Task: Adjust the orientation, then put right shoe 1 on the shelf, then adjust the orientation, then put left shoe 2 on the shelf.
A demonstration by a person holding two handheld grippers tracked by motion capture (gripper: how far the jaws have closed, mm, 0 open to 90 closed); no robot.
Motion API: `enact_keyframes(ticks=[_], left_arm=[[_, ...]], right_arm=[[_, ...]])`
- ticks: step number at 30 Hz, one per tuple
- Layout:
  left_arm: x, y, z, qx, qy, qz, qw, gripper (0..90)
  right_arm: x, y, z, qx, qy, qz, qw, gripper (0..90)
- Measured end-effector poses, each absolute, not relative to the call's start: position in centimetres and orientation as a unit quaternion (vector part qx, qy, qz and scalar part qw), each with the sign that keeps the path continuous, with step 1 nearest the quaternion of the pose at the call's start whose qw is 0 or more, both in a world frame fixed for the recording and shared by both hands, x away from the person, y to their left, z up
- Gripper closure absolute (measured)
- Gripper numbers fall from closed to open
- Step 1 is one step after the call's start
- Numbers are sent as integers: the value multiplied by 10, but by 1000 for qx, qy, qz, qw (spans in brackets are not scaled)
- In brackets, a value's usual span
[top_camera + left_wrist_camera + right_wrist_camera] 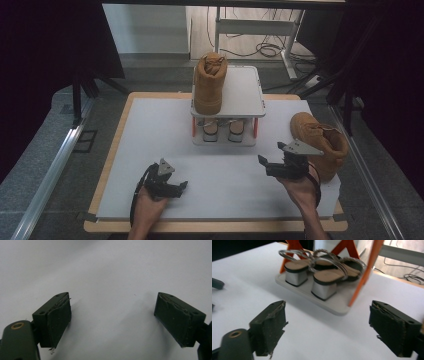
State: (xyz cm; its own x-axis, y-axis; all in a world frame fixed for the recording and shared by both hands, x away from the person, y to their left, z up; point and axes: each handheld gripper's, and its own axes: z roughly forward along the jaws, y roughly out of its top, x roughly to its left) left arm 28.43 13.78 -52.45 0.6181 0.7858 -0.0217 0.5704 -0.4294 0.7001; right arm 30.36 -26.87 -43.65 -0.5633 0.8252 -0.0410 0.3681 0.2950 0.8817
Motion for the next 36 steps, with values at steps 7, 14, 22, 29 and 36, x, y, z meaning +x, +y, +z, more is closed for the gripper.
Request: enact_keyframes(ticks=[7,14,22,29,36], left_arm=[[284,138,-524,832,407,156,343,142],[284,138,-524,832,407,156,343,141],[284,138,-524,832,408,156,343,141],[284,138,-524,831,408,156,344,142],[284,138,-524,832,407,156,343,142]], right_arm=[[295,-286,-443,402,752,447,269,281],[286,-304,-448,414,745,445,274,395],[275,-328,-455,439,725,449,281,507],[266,-346,-464,458,718,441,284,610],[257,-364,-472,476,712,431,283,714]])
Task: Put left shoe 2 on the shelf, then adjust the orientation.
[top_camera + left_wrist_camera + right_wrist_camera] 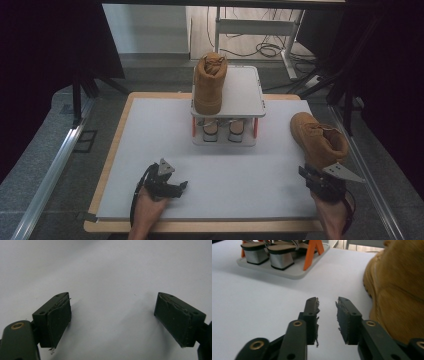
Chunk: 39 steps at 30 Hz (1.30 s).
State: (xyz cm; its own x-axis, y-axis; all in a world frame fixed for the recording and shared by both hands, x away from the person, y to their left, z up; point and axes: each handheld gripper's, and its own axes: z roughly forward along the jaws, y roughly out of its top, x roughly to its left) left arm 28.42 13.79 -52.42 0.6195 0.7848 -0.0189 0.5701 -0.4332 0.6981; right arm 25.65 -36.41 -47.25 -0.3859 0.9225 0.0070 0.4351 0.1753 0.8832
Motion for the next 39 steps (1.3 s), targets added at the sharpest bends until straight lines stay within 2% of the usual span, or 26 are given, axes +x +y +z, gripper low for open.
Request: enact_keyframes(ticks=[10,22,39], left_arm=[[284,138,-524,832,407,157,344,141],[284,138,-524,831,408,156,344,141],[284,138,-524,832,408,157,343,141]], right_arm=[[244,-383,-483,502,703,399,306,750],[237,-411,-489,545,675,384,316,890],[245,-445,-510,595,645,343,337,895]])
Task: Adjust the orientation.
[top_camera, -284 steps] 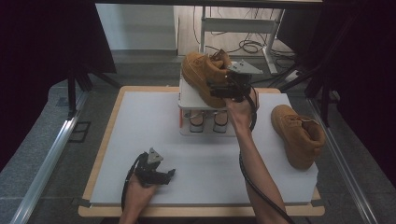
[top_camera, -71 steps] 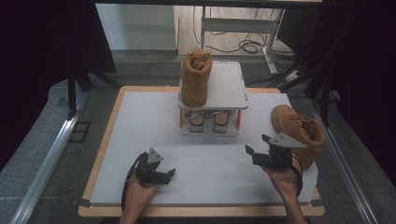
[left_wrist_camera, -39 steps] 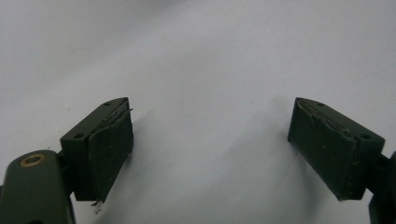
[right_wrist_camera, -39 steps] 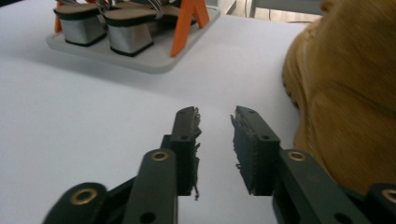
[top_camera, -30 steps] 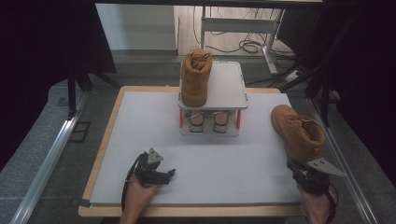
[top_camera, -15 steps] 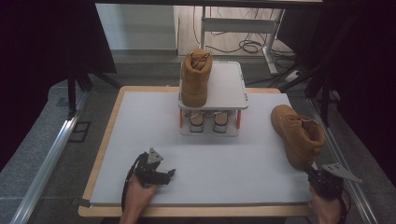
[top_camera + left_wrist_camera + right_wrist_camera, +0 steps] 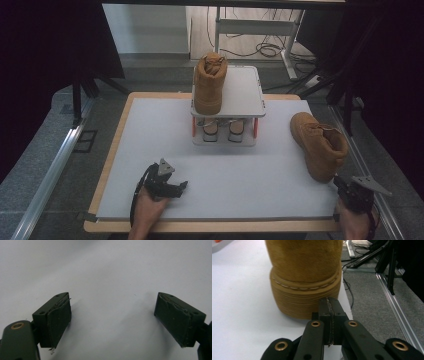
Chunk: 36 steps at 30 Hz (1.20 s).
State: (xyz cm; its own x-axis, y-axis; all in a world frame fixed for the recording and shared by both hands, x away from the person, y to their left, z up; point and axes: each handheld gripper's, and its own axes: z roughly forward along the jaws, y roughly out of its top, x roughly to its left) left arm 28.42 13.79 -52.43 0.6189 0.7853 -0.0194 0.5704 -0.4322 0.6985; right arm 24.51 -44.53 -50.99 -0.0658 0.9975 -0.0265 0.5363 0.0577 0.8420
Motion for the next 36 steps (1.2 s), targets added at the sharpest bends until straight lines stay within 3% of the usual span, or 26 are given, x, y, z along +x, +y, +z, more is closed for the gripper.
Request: enact_keyframes(ticks=[27,36], left_arm=[[284,138,-524,831,407,156,344,141],[284,138,-524,831,407,156,344,142]], right_arm=[[247,-440,-512,595,647,355,318,893],[237,-437,-497,575,631,398,334,670]])
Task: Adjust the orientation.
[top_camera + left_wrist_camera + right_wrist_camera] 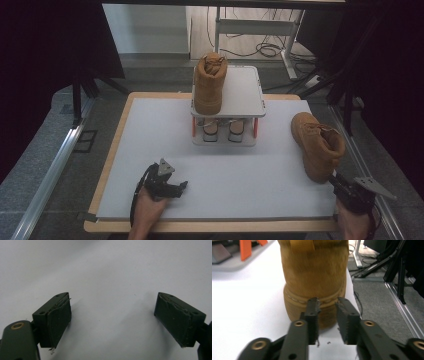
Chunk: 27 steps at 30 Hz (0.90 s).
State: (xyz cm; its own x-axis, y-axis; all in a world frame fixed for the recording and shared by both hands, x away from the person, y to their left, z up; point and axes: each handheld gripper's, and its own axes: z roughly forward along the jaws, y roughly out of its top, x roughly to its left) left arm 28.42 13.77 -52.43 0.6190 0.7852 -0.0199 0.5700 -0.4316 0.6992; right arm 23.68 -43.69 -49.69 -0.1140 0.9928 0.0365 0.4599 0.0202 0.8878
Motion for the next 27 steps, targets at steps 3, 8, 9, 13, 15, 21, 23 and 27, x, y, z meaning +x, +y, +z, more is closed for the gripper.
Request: enact_keyframes(ticks=[3,8,9,13,15,21,23,27], left_arm=[[284,138,-524,832,407,156,344,141],[284,138,-524,832,407,157,343,141],[284,138,-524,832,407,157,343,141],[284,138,-524,832,407,157,343,141],[284,138,-524,832,408,157,343,141],[284,138,-524,831,408,156,343,141],[284,138,-524,832,408,156,343,141],[284,138,-524,832,408,156,343,141]], right_arm=[[237,-435,-494,575,626,408,335,585],[239,-430,-486,561,626,425,337,477],[241,-428,-484,560,628,425,335,447],[247,-426,-477,562,620,436,331,341],[250,-424,-473,566,615,437,334,287],[259,-421,-463,565,607,444,340,204],[262,-419,-462,566,608,442,339,181],[269,-418,-461,571,607,440,335,145]])
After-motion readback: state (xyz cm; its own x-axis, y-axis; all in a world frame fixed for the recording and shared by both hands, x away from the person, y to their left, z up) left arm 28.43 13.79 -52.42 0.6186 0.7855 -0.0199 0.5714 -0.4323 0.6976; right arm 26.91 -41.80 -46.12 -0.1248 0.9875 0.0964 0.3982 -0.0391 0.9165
